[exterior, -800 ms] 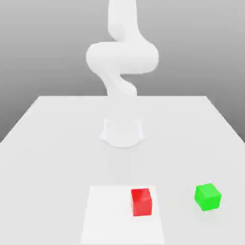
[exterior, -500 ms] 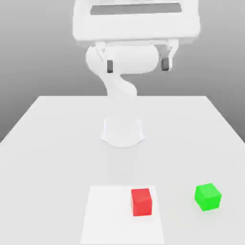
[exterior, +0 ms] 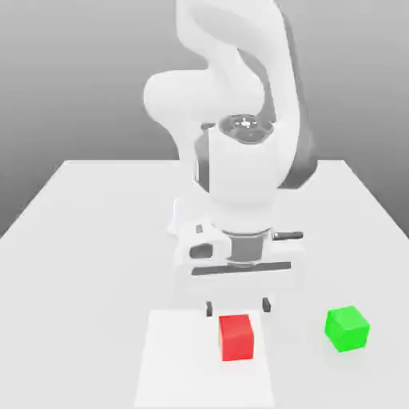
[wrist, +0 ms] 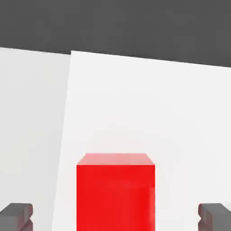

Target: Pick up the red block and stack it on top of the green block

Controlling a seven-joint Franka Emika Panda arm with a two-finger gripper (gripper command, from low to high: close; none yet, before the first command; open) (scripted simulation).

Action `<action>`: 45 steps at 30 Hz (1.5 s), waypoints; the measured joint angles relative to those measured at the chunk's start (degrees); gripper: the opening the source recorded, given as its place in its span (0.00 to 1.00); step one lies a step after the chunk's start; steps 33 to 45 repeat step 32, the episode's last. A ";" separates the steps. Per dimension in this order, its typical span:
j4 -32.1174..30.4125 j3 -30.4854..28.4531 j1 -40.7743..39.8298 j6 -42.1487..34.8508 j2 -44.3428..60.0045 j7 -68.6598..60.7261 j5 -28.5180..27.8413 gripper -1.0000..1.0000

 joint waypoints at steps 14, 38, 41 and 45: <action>-0.33 0.13 -0.07 -1.60 -1.85 -0.08 0.14 0.00; 6.12 7.22 18.92 -4.60 1.82 -2.07 -4.21 1.00; 6.12 7.22 18.92 -4.60 1.82 -2.07 -4.21 1.00; 6.12 7.22 18.92 -4.60 1.82 -2.07 -4.21 1.00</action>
